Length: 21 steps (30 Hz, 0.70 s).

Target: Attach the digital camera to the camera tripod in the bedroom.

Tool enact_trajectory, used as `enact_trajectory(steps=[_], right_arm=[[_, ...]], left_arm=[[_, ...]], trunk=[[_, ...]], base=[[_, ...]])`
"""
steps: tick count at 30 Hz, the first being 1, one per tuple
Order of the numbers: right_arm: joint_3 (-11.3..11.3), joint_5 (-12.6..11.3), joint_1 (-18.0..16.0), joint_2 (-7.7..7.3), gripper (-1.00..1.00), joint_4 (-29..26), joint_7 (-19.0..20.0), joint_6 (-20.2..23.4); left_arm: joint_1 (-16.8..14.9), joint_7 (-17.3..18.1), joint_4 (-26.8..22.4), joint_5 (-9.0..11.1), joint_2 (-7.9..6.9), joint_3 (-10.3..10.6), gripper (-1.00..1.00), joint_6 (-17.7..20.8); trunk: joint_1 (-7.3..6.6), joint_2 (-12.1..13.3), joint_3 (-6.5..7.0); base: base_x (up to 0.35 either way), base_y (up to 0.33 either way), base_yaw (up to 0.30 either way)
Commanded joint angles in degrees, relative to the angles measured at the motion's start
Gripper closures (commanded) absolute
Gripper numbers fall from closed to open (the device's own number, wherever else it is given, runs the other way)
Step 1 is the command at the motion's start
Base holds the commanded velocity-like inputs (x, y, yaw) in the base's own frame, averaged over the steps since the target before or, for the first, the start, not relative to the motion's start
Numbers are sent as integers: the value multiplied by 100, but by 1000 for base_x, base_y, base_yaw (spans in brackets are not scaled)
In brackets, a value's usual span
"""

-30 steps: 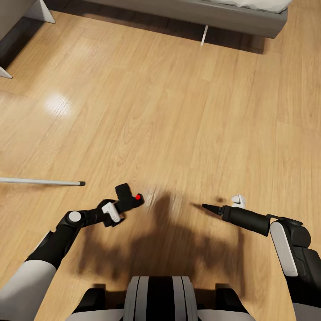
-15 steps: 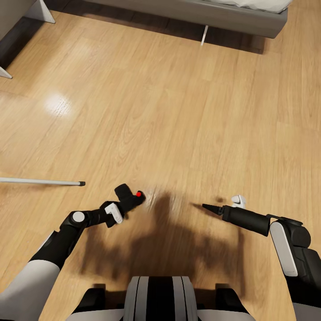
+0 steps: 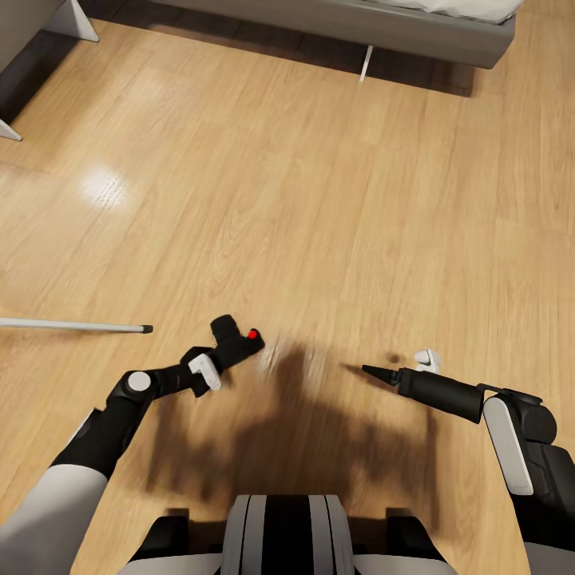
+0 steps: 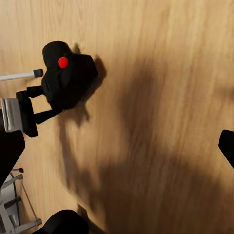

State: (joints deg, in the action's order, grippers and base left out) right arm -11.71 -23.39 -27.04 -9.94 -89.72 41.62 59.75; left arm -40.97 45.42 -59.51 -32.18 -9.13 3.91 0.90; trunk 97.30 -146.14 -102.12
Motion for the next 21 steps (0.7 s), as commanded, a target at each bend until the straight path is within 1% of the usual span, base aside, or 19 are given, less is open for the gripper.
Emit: enact_trajectory(steps=[1,2,3,4,6,7,9,10,12,13,14,15,18,19,21], right_arm=[[-7,25,-3,1,-100,-3,39,25],[-3,21,-3,-1,-100,-10,143,25],[-4,20,-3,-1,-100,-10,143,25],[-5,20,-3,0,-100,-10,144,25],[-6,19,-3,0,-100,-10,144,25],[-8,19,-3,0,-100,-10,144,25],[-11,19,-3,0,-100,-10,144,25],[-14,19,-3,-1,-100,-10,144,25],[-18,18,-3,-4,-100,-12,146,25],[-23,18,-3,-5,-100,-13,149,25],[-25,18,-3,-8,-100,-14,150,25],[-31,18,-3,-17,-100,-16,151,25],[-37,15,-3,-26,-100,-17,174,25],[-43,13,-3,-29,-100,-18,208,25],[-63,12,-3,-31,-100,-18,257,25]], left_arm=[[0,30,-135,-44,11,5,100,7],[1,227,-2567,488,575,70,100,3510],[1,242,-2595,522,591,73,100,3586],[1,261,-2635,586,650,74,100,3716],[1,272,-2664,629,741,69,100,3845],[1,279,-2685,659,843,58,100,3969],[1,286,-2714,682,928,39,100,4061],[1,293,-2749,706,997,15,100,4122],[1,307,-2778,746,1062,-24,100,4174],[1,319,-2796,846,1139,-107,100,4208],[1,322,-2803,930,1185,-171,100,4222],[1,317,-2811,1150,1302,-323,100,4249],[1,283,-2806,1467,1504,-542,100,4314],[1,225,-2801,1597,1607,-638,100,4412],[1,139,-2802,1683,1672,-693,100,4563]], trunk=[[-1,-1,-3],[-1,-1,-3],[-1,-1,-3],[-1,-1,-3],[-1,-1,-3],[-1,-1,-3],[-1,-1,-3],[-1,-1,-3],[-1,-1,-3],[-1,-1,-3],[-1,-1,-3],[-1,-1,-3],[-1,-1,-3],[-1,-1,-3],[-1,-1,-3]], base=[[0,0,0],[0,0,0],[0,0,0],[0,0,0],[0,0,0],[0,0,0],[0,0,0],[0,0,0],[0,0,0],[0,0,0],[0,0,0],[0,0,0],[0,0,0],[0,0,0],[0,0,0]])
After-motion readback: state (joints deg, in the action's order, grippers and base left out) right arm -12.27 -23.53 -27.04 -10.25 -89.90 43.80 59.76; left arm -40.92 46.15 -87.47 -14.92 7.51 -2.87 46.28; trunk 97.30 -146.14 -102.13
